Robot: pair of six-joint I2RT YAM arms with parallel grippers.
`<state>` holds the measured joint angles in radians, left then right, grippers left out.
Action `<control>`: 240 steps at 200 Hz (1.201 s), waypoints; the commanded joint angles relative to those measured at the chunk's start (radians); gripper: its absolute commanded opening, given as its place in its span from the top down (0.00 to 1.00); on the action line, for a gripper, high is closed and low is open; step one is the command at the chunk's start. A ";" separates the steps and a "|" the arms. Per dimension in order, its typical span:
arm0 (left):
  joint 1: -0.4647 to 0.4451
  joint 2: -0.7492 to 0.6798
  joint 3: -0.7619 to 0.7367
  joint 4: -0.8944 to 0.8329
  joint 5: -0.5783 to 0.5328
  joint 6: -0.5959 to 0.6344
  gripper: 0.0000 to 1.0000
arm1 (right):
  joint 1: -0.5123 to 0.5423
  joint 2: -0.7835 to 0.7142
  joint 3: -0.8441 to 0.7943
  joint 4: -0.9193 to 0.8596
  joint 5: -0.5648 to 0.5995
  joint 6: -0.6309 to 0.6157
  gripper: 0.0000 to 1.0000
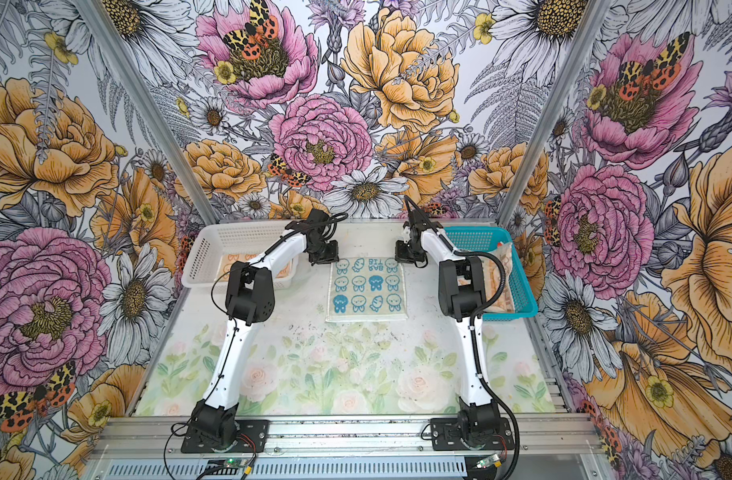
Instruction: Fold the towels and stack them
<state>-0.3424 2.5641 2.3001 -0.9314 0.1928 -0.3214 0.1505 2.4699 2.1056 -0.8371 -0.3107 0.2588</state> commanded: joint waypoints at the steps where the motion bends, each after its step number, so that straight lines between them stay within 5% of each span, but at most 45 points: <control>1: 0.010 0.044 0.003 -0.010 -0.026 0.019 0.80 | -0.007 -0.002 -0.020 -0.034 0.013 -0.020 1.00; 47: 0.013 0.044 -0.004 -0.009 -0.031 0.041 1.00 | -0.009 -0.014 -0.022 -0.033 -0.003 -0.017 1.00; 142: 0.019 -0.068 0.047 -0.007 -0.048 0.078 1.00 | -0.023 -0.171 -0.072 -0.032 -0.075 0.009 1.00; 240: -0.004 -0.274 -0.193 0.047 -0.097 0.088 1.00 | -0.020 -0.379 -0.327 -0.003 -0.076 0.011 1.00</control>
<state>-0.3470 2.3646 2.1868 -0.9241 0.1638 -0.2497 0.1364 2.1681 1.8381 -0.8516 -0.4038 0.2619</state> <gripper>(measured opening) 0.050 0.048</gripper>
